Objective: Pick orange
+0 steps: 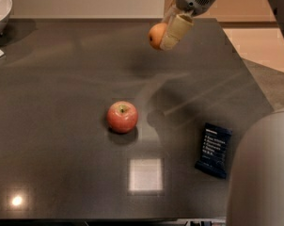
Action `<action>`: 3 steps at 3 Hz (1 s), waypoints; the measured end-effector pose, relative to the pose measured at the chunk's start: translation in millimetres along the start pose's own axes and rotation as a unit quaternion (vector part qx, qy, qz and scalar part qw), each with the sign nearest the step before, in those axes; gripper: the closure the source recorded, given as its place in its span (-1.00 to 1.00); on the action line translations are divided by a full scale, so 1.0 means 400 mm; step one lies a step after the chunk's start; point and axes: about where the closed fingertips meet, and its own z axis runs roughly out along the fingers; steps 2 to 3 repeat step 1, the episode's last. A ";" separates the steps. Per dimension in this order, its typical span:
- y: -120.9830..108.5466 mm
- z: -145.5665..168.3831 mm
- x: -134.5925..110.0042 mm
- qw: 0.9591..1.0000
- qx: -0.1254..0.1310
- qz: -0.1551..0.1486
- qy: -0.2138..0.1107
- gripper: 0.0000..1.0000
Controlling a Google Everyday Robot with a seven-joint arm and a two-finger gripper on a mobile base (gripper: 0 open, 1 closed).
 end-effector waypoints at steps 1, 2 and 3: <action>0.000 -0.001 -0.001 1.000 0.000 -0.001 -0.001 1.00; 0.000 -0.001 -0.001 1.000 0.000 -0.001 -0.001 1.00; 0.000 -0.001 -0.001 1.000 0.000 -0.001 -0.001 1.00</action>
Offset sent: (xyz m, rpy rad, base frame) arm 0.0000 0.0000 0.0000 0.0000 0.0000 0.0000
